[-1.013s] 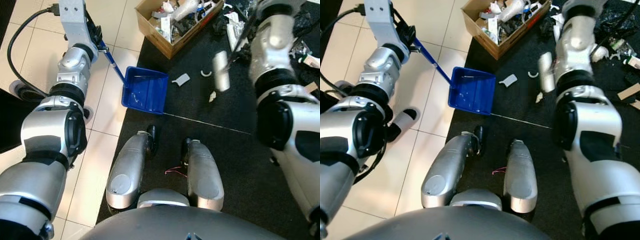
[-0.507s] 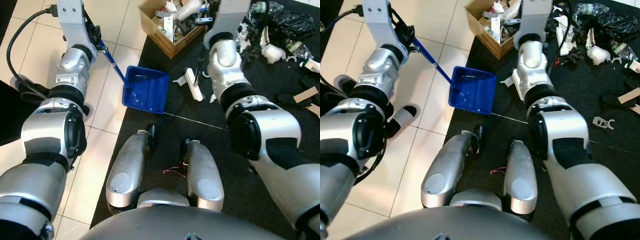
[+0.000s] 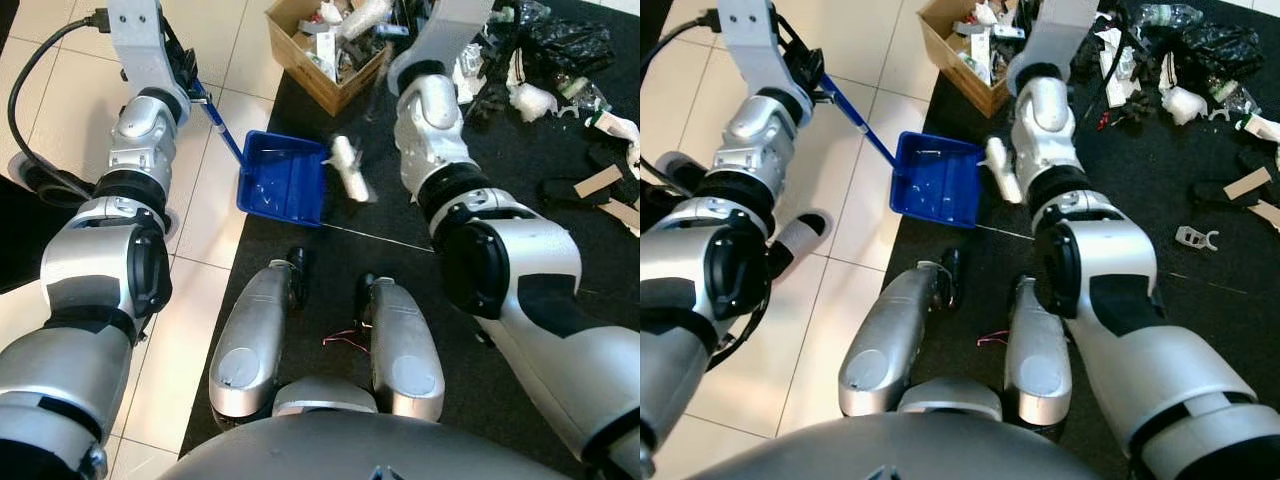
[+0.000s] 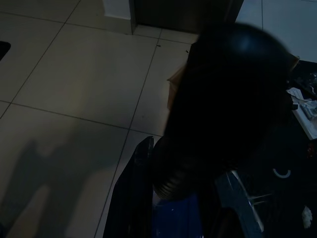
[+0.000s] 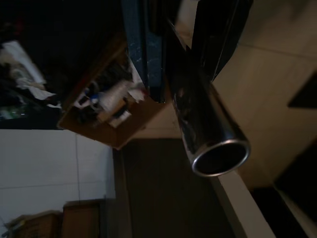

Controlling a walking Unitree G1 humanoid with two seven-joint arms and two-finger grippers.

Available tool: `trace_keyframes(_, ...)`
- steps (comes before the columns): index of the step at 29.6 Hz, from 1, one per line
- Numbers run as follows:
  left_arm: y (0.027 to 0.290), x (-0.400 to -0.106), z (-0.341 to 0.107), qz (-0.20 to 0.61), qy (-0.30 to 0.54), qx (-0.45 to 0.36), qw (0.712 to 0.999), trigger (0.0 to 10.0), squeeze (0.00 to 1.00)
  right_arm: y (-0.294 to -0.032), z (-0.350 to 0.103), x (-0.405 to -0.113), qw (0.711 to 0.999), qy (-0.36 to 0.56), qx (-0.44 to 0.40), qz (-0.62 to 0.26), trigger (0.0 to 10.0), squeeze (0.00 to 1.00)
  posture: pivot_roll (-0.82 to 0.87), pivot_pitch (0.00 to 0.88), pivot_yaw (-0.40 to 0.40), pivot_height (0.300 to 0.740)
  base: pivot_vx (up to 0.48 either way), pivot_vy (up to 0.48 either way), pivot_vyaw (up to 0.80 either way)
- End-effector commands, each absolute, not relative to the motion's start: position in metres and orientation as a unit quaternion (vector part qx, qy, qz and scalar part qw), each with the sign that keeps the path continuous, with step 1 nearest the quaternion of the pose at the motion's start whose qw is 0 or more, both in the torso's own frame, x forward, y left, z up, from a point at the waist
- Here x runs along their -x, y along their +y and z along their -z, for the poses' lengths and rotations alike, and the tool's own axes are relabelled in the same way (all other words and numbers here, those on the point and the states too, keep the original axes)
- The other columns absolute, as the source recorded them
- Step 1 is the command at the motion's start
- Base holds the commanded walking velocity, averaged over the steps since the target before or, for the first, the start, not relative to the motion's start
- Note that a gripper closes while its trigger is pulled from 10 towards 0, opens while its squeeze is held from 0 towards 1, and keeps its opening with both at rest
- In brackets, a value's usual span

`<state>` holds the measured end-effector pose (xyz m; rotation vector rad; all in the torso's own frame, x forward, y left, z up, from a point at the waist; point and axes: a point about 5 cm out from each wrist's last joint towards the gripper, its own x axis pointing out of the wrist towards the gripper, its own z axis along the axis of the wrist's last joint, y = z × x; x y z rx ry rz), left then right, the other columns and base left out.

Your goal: Sweep floor

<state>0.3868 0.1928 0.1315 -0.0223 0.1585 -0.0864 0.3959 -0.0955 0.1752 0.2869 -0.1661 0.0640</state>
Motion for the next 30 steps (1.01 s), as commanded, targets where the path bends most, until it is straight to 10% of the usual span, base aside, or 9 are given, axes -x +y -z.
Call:
trace_keyframes(1,0.184,-0.383,-0.118,0.054,0.106,0.028,0.992,10.0,0.00,-0.087,-0.182,-0.396,0.977,-0.095,-0.188,-0.042,10.0,0.00,0.15,0.285,0.042,0.740,0.000,0.000,0.00)
trace_keyframes(13,0.178,-0.386,-0.122,0.063,0.103,0.029,0.992,10.0,0.00,-0.175,-0.233,-0.399,0.971,-0.232,-0.015,0.065,10.0,0.00,0.12,0.269,0.062,0.740,0.000,0.000,0.00)
trace_keyframes(23,0.177,-0.386,-0.124,0.069,0.103,0.027,0.992,10.0,0.00,-0.222,-0.208,-0.390,0.973,-0.173,0.113,0.107,10.0,0.00,0.12,0.270,0.082,0.740,0.000,0.000,0.00)
trace_keyframes(30,0.176,-0.386,-0.124,0.076,0.102,0.028,0.991,10.0,0.00,-0.215,-0.116,-0.369,0.990,0.004,-0.035,0.140,10.0,0.00,0.16,0.263,0.095,0.740,0.000,0.000,0.00)
